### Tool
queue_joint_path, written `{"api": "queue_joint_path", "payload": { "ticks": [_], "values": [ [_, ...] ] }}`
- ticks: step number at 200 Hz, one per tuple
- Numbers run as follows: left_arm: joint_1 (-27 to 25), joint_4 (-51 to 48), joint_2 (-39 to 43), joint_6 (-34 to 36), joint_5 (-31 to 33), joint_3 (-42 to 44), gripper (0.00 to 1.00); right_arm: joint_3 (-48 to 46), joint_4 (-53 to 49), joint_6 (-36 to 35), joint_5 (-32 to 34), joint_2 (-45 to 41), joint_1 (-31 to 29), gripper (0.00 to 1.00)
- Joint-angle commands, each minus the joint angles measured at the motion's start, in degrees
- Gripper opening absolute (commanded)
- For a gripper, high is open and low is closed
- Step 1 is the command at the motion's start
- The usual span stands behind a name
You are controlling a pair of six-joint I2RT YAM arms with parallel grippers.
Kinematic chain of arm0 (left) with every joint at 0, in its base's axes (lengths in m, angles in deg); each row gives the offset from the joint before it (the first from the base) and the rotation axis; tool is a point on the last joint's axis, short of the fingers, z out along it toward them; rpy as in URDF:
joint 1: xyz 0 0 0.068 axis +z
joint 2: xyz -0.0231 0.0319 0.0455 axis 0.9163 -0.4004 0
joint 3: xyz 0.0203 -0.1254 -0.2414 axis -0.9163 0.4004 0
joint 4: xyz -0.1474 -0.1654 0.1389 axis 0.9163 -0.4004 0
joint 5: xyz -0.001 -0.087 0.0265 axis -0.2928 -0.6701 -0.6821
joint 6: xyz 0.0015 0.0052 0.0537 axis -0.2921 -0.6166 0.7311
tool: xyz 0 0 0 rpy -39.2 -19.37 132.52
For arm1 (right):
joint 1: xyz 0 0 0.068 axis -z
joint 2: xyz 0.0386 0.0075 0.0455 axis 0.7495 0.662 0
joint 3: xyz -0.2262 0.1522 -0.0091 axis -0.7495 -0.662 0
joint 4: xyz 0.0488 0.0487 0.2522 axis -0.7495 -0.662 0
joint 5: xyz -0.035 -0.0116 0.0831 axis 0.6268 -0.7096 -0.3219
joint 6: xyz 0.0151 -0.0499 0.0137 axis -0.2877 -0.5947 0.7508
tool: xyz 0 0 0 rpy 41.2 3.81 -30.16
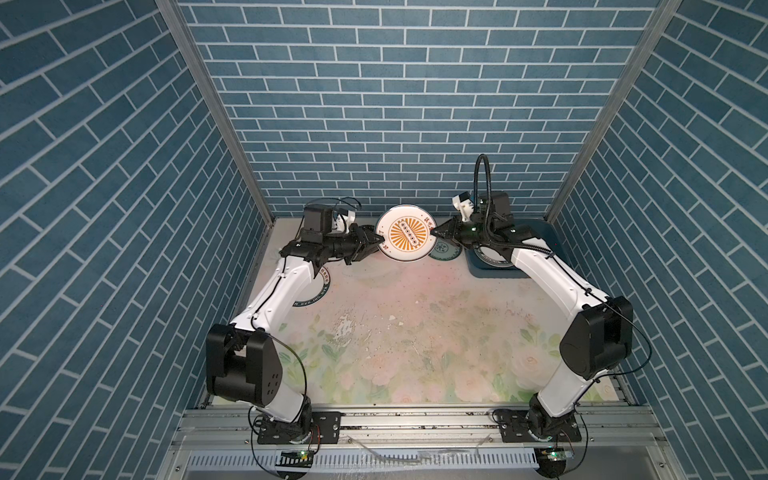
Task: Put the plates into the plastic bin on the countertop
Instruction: 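Carry the sunburst plate toward the right gripper and let right gripper grasp it, then lower the sunburst plate into the teal bin with right gripper while left withdraws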
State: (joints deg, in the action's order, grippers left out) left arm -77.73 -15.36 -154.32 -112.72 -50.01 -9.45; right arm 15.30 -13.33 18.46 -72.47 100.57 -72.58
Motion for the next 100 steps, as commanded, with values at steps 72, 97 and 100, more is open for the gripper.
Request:
{"api": "queue_joint_path", "payload": {
  "ticks": [72,97,100],
  "values": [
    [-1.41,0.51,2.97,6.84,3.55,-3.8,1.0,-1.54,-2.25,-1.1,5.67,0.48,4.52,0.0],
    [-4.23,0.32,1.9,9.33,3.55,-5.95,1.0,-4.29,-0.51,0.72,6.39,-0.79,9.17,0.0],
    [-4.63,0.4,1.71,9.59,3.43,-6.2,1.0,-4.66,-0.36,0.9,6.57,-0.96,9.78,0.0]
  ]
}}
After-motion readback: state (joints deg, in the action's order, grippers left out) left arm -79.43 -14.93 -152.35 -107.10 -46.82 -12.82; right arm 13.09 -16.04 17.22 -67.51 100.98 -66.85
